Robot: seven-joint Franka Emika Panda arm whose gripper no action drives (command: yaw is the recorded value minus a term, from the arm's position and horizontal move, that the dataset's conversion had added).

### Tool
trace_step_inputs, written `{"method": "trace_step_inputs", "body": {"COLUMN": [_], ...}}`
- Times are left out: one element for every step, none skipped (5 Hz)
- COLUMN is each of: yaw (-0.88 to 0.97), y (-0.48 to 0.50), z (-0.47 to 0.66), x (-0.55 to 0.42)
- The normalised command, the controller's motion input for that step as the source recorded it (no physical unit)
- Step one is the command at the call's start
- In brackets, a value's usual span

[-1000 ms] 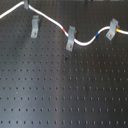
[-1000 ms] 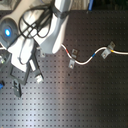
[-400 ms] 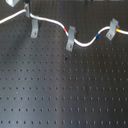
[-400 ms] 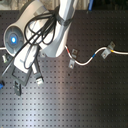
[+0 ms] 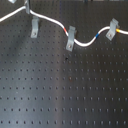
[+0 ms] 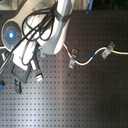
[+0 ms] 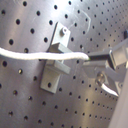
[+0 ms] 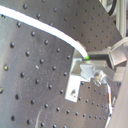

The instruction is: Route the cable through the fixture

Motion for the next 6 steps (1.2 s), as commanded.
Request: {"method": "trace_step_inputs", "body": {"yaw": [0.12, 0.15, 0.08, 0.0, -0.19, -0.24], "y": [0.235, 0.016, -0.08, -0.247, -0.226, -0.192], "z": [0.35, 0.18, 0.07, 0.02, 0.15, 0.2], "x": [0.026, -0.026, -0.057, -0.146, -0.131, -0.166]}}
